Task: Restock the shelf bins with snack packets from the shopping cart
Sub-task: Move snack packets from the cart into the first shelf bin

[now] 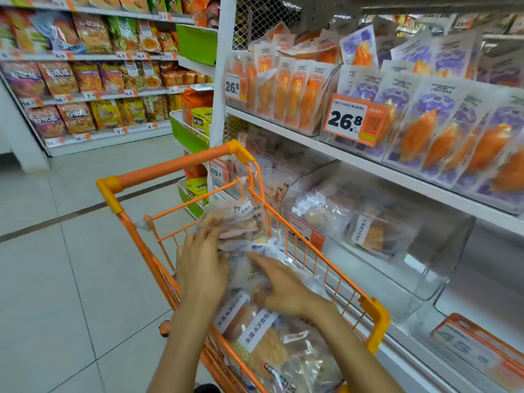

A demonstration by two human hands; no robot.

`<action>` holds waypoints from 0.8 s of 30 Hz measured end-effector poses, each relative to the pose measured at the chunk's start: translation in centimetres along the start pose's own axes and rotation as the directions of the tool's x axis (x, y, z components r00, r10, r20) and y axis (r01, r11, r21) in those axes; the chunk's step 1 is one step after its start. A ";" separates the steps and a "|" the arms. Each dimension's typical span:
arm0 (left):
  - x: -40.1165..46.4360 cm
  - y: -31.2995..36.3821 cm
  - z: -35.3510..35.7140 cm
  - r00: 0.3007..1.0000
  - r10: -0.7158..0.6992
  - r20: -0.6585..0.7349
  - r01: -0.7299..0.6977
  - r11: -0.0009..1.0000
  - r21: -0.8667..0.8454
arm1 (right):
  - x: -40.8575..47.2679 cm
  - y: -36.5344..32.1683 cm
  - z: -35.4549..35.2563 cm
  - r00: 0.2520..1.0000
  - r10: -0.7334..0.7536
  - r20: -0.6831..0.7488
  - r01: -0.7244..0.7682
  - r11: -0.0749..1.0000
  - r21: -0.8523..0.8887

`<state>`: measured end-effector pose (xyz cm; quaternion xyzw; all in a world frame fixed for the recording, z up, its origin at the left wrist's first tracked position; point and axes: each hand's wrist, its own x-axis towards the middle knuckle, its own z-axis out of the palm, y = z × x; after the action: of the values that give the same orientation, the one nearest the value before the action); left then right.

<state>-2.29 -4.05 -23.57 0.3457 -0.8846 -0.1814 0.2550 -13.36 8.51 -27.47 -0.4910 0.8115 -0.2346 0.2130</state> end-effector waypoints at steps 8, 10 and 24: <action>0.0 -3.6 -2.2 0.990 -0.073 0.122 0.095 0.977 -0.192 | 0.9 -1.0 0.1 0.923 -0.271 -0.273 0.184 0.934 -0.306; -0.1 -3.6 -2.5 0.993 -0.061 0.099 0.084 0.967 -0.241 | 1.5 -1.4 0.9 0.920 -0.323 -0.221 0.248 0.919 -0.308; 0.3 -0.1 -3.1 0.937 -0.183 0.297 0.348 0.557 -0.754 | -1.7 0.5 -4.5 0.959 0.068 -0.276 0.166 0.652 0.739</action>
<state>-0.61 -4.77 -21.06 0.3067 -0.6668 -0.6238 0.2686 -15.59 11.03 -23.98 -0.3416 0.6477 -0.6231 0.2749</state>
